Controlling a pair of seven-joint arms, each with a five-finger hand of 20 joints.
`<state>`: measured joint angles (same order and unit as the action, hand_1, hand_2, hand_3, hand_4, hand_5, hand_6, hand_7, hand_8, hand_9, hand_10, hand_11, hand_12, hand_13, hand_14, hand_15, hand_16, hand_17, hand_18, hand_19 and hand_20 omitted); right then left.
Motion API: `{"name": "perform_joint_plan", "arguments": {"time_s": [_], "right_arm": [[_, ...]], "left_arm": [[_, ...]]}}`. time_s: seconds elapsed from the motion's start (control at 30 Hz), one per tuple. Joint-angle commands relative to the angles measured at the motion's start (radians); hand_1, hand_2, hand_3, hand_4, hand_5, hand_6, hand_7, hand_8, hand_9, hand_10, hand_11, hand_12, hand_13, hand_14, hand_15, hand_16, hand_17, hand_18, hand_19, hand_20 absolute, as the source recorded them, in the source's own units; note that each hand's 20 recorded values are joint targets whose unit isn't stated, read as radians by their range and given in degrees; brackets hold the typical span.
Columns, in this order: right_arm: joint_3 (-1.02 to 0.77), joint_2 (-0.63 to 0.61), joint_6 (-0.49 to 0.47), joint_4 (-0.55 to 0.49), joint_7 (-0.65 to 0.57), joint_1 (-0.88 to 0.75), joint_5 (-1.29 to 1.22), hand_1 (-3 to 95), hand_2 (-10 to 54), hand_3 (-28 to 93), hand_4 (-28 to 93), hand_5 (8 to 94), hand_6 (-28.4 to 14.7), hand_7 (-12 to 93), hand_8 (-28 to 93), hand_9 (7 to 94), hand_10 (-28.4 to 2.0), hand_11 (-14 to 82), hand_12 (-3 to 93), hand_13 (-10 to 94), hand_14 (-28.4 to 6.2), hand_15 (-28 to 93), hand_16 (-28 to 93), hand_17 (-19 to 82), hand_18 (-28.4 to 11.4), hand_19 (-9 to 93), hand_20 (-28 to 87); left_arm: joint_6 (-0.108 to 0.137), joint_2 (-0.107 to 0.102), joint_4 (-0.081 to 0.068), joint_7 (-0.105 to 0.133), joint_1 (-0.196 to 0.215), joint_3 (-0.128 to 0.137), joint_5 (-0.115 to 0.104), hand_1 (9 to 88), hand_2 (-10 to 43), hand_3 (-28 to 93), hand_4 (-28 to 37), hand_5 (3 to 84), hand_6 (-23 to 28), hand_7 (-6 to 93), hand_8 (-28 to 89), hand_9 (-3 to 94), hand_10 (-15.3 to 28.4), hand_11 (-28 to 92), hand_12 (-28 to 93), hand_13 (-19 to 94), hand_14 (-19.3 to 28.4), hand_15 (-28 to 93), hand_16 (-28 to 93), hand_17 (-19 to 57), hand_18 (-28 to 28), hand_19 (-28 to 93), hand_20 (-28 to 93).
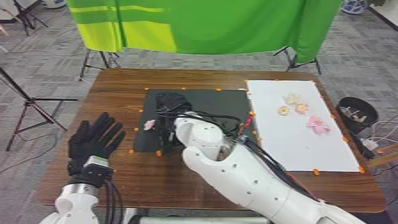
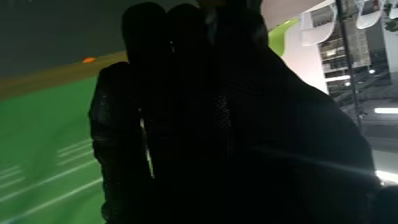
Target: Arrange flowers
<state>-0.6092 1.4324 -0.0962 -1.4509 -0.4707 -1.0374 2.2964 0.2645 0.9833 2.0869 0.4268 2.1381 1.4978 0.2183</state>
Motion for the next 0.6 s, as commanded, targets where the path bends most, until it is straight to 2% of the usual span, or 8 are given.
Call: {"name": "perform_joint_plan", "arguments": {"time_s": [0.03, 0.2, 0.4, 0.5, 0.53, 0.57, 0.6], "right_arm": [[-0.002, 0.016, 0.002, -0.003, 0.001, -0.007, 0.013, 63.5, -9.5, 71, -28, 72.7, 1.2, 23, -1, 81.8, -10.2, 3.9, 31.8, 68, -7.0, 23, 39, 30, -18.8, 74, 33], [0.006, 0.009, 0.011, 0.001, -0.008, -0.005, 0.022, 62.9, -9.5, 72, -28, 69.9, 1.2, 21, -2, 77.6, -10.7, 5.3, 27.7, 67, -7.1, 21, 39, 29, -18.6, 72, 32], [-0.002, 0.001, -0.014, -0.012, -0.016, -0.011, 0.021, 61.2, -9.5, 74, -28, 67.9, 1.1, 19, -5, 70.1, -11.2, 10.6, 17.1, 65, -7.7, 20, 36, 29, -18.6, 71, 30], [0.005, -0.011, 0.028, -0.034, -0.021, -0.010, 0.003, 58.0, -9.5, 77, -28, 65.0, 0.7, 19, -10, 66.5, -11.8, 11.3, 14.6, 63, -8.7, 23, 32, 28, -18.9, 71, 29], [-0.004, -0.012, 0.008, -0.045, 0.005, -0.011, 0.009, 56.3, -9.5, 78, -28, 64.0, 0.5, 20, -13, 64.7, -12.0, 11.2, 14.2, 62, -9.4, 24, 30, 28, -19.0, 71, 29], [-0.040, -0.004, -0.072, -0.059, 0.068, -0.024, 0.027, 54.4, -9.2, 80, -28, 62.6, 0.2, 20, -14, 63.0, -12.4, 11.1, 13.9, 60, -10.3, 27, 26, 27, -19.0, 71, 28], [-0.098, 0.011, -0.210, -0.074, 0.153, -0.037, 0.040, 49.6, -6.2, 84, -28, 59.5, -0.1, 19, -14, 60.1, -12.7, 10.8, 13.5, 56, -11.6, 29, 20, 25, -19.2, 70, 27]], "left_arm": [[0.007, -0.002, -0.004, -0.007, -0.005, 0.002, -0.005, 27.3, 15.6, 71, -28.3, 45.2, 10.1, 14.5, -8, 34.7, 15.6, 28, 14, 25, 17.2, 47, -6, -6.7, 16.6, 41, 17], [0.004, -0.002, -0.007, -0.006, -0.007, 0.004, -0.006, 27.3, 15.7, 70, -28.3, 45.2, 10.1, 14.6, -8, 34.7, 15.5, 28, 14, 25, 17.2, 47, -6, -6.7, 16.6, 42, 17], [0.002, 0.004, -0.005, -0.001, 0.003, 0.010, -0.009, 27.3, 15.8, 70, -28.3, 45.3, 10.1, 14.6, -8, 34.8, 15.6, 28, 14, 25, 17.2, 47, -6, -6.7, 16.6, 42, 17], [0.003, 0.005, -0.005, 0.001, 0.006, 0.010, -0.008, 27.3, 15.8, 70, -28.3, 45.3, 10.1, 14.6, -8, 34.8, 15.6, 28, 14, 25, 17.2, 47, -6, -6.7, 16.6, 42, 17], [0.006, 0.005, -0.004, 0.005, 0.007, 0.010, -0.010, 27.3, 15.8, 70, -28.3, 45.3, 10.1, 14.6, -8, 34.8, 15.6, 28, 14, 25, 17.2, 47, -6, -6.7, 16.6, 42, 17], [0.008, 0.005, -0.002, 0.008, 0.012, 0.012, -0.014, 27.3, 15.8, 70, -28.3, 45.3, 10.1, 14.6, -8, 34.8, 15.6, 28, 14, 25, 17.2, 47, -6, -6.7, 16.6, 42, 17], [0.006, 0.007, -0.002, 0.008, 0.013, 0.012, -0.012, 27.3, 15.8, 70, -28.3, 45.3, 10.1, 14.6, -8, 34.7, 15.6, 28, 14, 25, 17.2, 47, -6, -6.6, 16.6, 42, 17]]}}
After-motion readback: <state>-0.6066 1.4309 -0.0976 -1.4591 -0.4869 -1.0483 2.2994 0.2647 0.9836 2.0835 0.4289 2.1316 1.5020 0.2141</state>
